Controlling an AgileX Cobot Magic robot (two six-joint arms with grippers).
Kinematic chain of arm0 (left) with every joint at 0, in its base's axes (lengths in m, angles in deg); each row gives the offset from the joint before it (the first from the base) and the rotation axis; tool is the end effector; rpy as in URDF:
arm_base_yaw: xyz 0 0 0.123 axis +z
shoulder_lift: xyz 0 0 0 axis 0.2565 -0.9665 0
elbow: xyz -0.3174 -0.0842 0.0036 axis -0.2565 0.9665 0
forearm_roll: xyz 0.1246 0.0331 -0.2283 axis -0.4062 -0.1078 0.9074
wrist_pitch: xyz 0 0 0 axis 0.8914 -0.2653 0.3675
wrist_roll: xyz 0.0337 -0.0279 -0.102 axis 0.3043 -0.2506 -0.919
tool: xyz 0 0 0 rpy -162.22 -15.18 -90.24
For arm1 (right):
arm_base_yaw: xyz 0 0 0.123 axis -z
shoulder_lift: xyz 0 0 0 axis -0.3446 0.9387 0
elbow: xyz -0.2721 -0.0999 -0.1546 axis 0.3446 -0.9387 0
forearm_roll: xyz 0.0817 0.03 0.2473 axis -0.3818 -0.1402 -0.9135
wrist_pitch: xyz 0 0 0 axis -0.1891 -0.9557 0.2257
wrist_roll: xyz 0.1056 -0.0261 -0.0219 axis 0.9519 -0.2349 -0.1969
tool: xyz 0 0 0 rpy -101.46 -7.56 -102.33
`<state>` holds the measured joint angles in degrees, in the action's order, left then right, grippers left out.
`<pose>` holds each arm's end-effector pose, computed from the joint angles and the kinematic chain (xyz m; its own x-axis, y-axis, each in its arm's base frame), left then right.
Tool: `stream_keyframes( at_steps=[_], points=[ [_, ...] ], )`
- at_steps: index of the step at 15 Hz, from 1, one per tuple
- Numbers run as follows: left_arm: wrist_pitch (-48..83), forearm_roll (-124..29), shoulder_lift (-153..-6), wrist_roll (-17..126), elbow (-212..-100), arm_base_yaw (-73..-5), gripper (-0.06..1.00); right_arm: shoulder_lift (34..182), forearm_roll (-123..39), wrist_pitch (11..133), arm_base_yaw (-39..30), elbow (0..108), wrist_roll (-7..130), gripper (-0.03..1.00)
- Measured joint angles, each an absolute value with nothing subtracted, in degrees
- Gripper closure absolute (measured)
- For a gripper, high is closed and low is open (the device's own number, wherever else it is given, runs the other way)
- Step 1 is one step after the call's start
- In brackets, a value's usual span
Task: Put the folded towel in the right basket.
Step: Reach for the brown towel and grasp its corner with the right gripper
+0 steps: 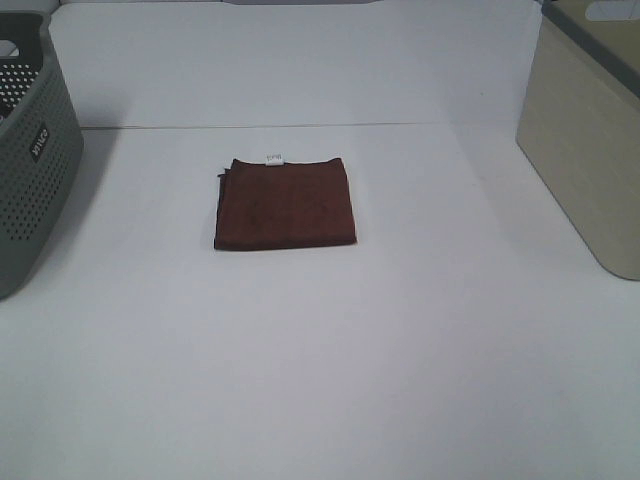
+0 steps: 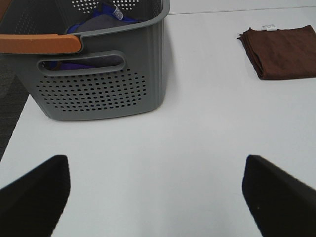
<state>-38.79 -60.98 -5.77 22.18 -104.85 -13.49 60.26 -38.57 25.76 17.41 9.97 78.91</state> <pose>-0.0218 -0.0004 0.2736 -0.4442 0.0203 -0.8957 -0.0102 0.9996 0.0277 0.0524 0.0103 0.3182 -0.6333 -0.0781 -0.7699 -0.1320 0.9912 0.0081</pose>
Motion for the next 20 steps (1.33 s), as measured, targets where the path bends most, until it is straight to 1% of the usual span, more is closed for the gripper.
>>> stream_keyframes(
  at_steps=[7, 11, 13, 16, 20],
  points=[
    [-38.79, -60.98, -5.77, 22.18, -104.85, -13.49, 0.06, 90.91, -41.49, 26.62, 17.41, 28.14, 77.19, 0.14],
    [-38.79, -60.98, -5.77, 22.18, -104.85, -13.49, 0.06, 103.35, -49.46, 26.79, 17.41, 35.47, 73.69, 0.14],
    [-38.79, -60.98, -5.77, 22.18, -104.85, -13.49, 0.06, 108.39, -54.44, 26.85, 17.41, 37.53, 72.37, 0.14],
    [-38.79, -60.98, -5.77, 22.18, -104.85, -13.49, 0.06, 113.72, -58.85, 27.42, 17.12, 37.70, 69.85, 0.14],
    [-38.79, -60.98, -5.77, 22.18, -104.85, -13.49, 0.06, 118.53, -58.91, 33.26, 9.84, 37.70, 69.45, 0.14]
  ],
)
